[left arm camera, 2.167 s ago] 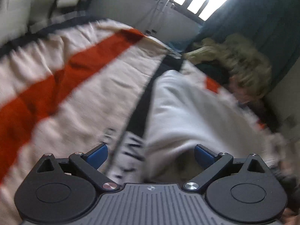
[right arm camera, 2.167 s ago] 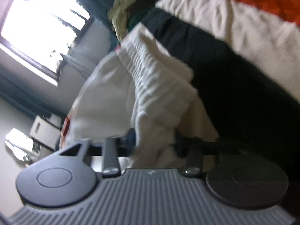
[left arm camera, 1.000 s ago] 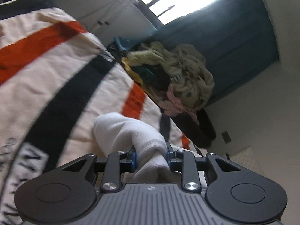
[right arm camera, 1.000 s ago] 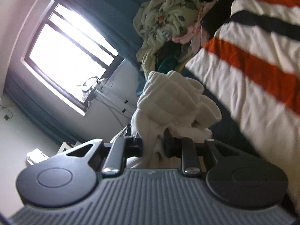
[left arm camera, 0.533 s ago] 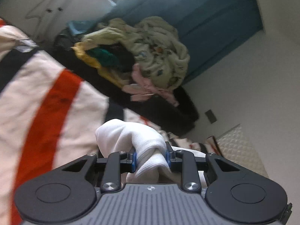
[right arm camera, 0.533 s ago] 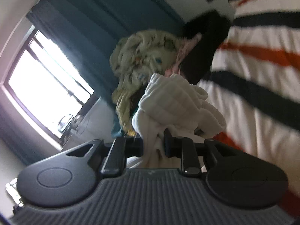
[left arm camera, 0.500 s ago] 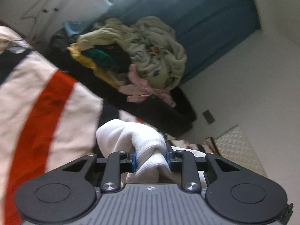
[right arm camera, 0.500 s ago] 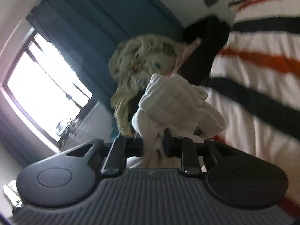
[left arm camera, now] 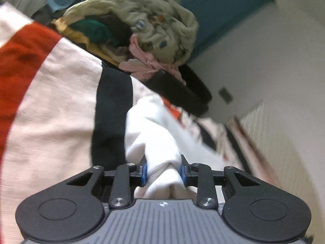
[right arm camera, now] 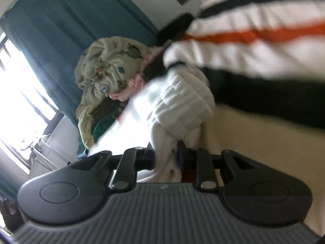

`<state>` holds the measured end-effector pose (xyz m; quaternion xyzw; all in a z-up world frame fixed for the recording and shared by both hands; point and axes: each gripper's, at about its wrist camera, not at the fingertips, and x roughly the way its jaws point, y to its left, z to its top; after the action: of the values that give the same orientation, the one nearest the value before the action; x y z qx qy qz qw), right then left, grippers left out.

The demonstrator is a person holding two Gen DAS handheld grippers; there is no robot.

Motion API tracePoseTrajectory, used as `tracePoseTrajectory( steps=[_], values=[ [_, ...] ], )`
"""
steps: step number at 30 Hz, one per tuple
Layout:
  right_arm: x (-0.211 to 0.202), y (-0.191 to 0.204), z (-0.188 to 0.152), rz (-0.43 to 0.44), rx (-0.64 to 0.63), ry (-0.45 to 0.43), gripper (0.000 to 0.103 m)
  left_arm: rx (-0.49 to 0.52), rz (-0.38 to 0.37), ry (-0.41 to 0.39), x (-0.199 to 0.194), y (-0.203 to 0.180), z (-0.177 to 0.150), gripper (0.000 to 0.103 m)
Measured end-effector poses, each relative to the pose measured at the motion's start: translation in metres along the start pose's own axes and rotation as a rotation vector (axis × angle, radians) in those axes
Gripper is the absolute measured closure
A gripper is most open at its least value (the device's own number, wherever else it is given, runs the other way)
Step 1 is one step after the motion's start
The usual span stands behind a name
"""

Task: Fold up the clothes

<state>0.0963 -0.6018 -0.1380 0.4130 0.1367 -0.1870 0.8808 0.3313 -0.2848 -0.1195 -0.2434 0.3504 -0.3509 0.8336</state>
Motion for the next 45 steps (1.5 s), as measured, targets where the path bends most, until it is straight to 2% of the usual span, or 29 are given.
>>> tracePoseTrajectory(
  steps=[4, 6, 8, 12, 16, 18, 23, 25, 29, 31, 33, 35, 36, 37, 38, 39, 45],
  values=[
    [-0.009, -0.028, -0.026, -0.015, 0.102, 0.045, 0.078, 0.099, 0.056, 0.014, -0.001, 0.002, -0.017, 0.064],
    [-0.011, -0.026, -0.025, -0.029, 0.106, 0.061, 0.077, 0.147, 0.099, 0.018, -0.002, 0.001, -0.024, 0.054],
    [-0.016, -0.018, -0.021, -0.063, 0.106, 0.086, 0.077, 0.195, 0.157, 0.02, -0.008, -0.008, -0.028, 0.05],
    [-0.037, -0.003, -0.013, -0.129, 0.097, 0.122, 0.076, 0.276, 0.216, 0.043, -0.032, -0.037, -0.028, 0.035],
    [-0.073, 0.021, 0.0, -0.168, 0.018, 0.128, 0.077, 0.343, 0.24, 0.023, -0.07, -0.074, -0.021, 0.021],
    [-0.095, 0.042, 0.008, -0.201, -0.064, 0.119, 0.078, 0.369, 0.266, 0.015, -0.094, -0.095, -0.019, 0.021],
    [-0.158, 0.096, 0.026, -0.138, -0.206, 0.078, 0.077, 0.434, 0.276, -0.061, -0.165, -0.15, -0.012, 0.019],
    [-0.184, 0.116, 0.033, -0.099, -0.238, 0.058, 0.077, 0.451, 0.273, -0.096, -0.197, -0.172, -0.01, 0.013],
    [-0.235, 0.151, 0.036, -0.04, -0.306, 0.03, 0.076, 0.49, 0.251, -0.152, -0.261, -0.214, -0.012, 0.009],
    [-0.258, 0.165, 0.035, -0.02, -0.33, 0.022, 0.076, 0.513, 0.242, -0.182, -0.291, -0.231, -0.018, 0.001],
    [-0.278, 0.176, 0.033, 0.002, -0.343, 0.018, 0.076, 0.535, 0.229, -0.207, -0.32, -0.247, -0.025, 0.0],
    [-0.295, 0.184, 0.028, 0.028, -0.365, 0.011, 0.066, 0.552, 0.22, -0.224, -0.347, -0.26, -0.034, 0.0],
    [-0.303, 0.188, 0.026, 0.041, -0.376, 0.007, 0.048, 0.561, 0.217, -0.232, -0.359, -0.266, -0.039, 0.0],
    [-0.311, 0.19, 0.021, 0.053, -0.385, -0.004, 0.023, 0.569, 0.217, -0.238, -0.369, -0.27, -0.045, 0.0],
    [-0.32, 0.192, 0.017, 0.059, -0.391, -0.025, 0.014, 0.578, 0.217, -0.244, -0.379, -0.274, -0.05, 0.0],
    [-0.328, 0.194, 0.012, 0.062, -0.399, -0.045, 0.011, 0.585, 0.217, -0.251, -0.388, -0.277, -0.056, 0.0],
    [-0.351, 0.198, -0.023, 0.05, -0.489, -0.086, 0.012, 0.612, 0.217, -0.296, -0.429, -0.277, -0.093, 0.0]
  ],
)
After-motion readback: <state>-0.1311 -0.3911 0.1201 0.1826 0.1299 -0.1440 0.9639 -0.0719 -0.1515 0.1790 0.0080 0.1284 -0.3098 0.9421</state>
